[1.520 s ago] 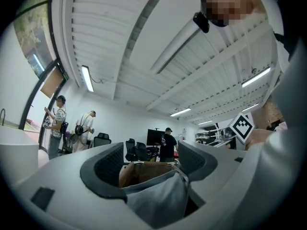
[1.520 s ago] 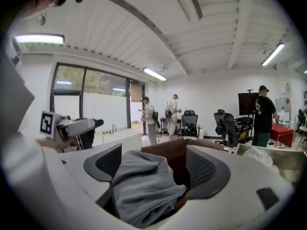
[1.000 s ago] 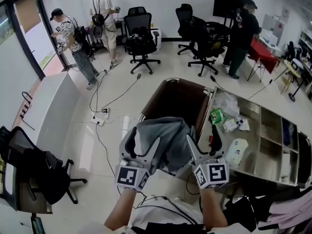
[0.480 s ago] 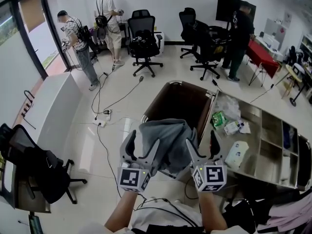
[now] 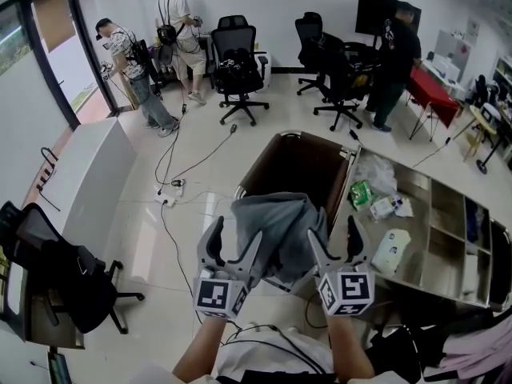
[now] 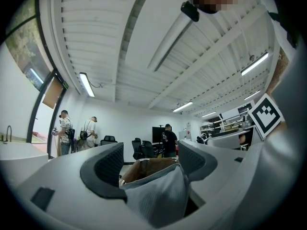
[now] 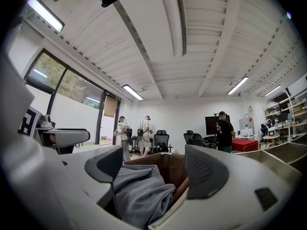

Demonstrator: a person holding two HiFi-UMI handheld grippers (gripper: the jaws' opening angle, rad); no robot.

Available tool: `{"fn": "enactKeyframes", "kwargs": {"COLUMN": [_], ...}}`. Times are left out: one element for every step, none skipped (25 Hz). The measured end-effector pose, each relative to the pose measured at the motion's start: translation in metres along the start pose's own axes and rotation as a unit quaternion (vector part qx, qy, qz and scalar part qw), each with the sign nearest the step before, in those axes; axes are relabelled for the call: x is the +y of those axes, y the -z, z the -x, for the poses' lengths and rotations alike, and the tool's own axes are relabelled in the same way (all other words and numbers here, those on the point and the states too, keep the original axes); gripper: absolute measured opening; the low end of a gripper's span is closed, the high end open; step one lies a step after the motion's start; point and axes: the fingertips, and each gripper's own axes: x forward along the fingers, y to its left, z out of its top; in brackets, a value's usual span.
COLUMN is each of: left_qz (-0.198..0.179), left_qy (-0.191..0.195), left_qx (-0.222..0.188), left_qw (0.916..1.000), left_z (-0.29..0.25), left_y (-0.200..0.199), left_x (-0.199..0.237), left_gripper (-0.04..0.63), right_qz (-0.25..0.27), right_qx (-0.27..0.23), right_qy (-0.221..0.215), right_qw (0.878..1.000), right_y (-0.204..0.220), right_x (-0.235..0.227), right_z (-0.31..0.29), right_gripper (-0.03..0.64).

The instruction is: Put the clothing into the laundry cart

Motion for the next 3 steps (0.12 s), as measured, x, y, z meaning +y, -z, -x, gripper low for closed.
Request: {"fn": "enactKeyframes", "kwargs": {"left_qz": [-0.002,-0.004,-0.005], "left_qy": [-0.001,-0.001,-0.001], "left_qx": [0.0,0.0,0.0], "left_qw": [1.0,1.0,1.0], "left_z": [0.0013,0.0025,0.0036], "left_y": [0.0018,0.0032,0.0042], "left_x": [0.0014,0.0024,0.0031], "left_gripper": [0.338,0.338,0.337], "right_qz": [0.001,0.002,0.003], "right_qx": [-0.001,-0.002,-0.004], "right_qy": [-0.001,-0.002,-0.003], "right_qw": [1.0,1.0,1.0], "right_y": [0.0002,0.0004,0.0006], "right_x": [0.0006,0.0013,0.002], "right_z": [0.0003,0.0005,0.0008], "right_gripper": [0.428,0.428,0.428]}}
